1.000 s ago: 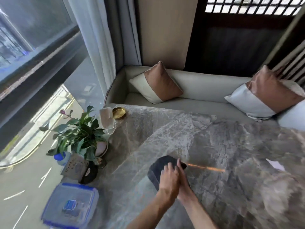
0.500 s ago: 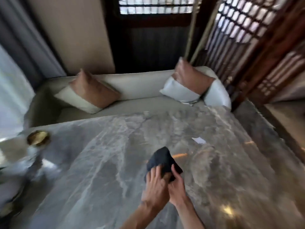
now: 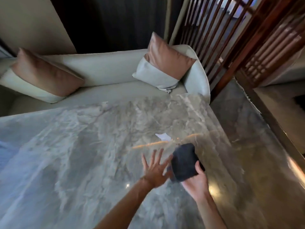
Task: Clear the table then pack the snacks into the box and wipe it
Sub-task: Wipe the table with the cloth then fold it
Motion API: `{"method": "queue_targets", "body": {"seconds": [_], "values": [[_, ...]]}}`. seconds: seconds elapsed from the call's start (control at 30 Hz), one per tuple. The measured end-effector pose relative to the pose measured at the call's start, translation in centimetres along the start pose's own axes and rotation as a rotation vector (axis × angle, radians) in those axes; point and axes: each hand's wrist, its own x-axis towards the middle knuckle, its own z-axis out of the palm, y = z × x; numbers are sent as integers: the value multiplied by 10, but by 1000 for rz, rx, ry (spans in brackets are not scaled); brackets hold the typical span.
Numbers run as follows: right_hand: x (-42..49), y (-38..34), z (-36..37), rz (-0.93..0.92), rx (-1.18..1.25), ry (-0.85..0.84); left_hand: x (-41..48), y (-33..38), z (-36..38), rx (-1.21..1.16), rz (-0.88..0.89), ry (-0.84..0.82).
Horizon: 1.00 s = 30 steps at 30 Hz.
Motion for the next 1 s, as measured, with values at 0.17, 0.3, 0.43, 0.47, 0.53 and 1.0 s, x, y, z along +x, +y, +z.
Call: {"method": "queue_targets", "body": {"seconds": [0.17, 0.3, 0.43, 0.47, 0.53, 1.0], "values": [[30, -91, -27, -123, -130, 126, 40, -60, 25, -106, -467, 156], [66, -140, -13, -184, -253, 206, 32, -92, 52, -68, -508, 195], [121, -125, 19, -485, -649, 438, 34, -91, 69, 41, -503, 291], [136, -112, 24, -583, -911, 461, 35, -92, 72, 50, -497, 319], [168, -81, 20, -552, -1374, 403, 36, -94, 77, 63, -490, 377], [218, 28, 24, -558, -2253, 317, 41, -106, 92, -20, -430, 609]]}}
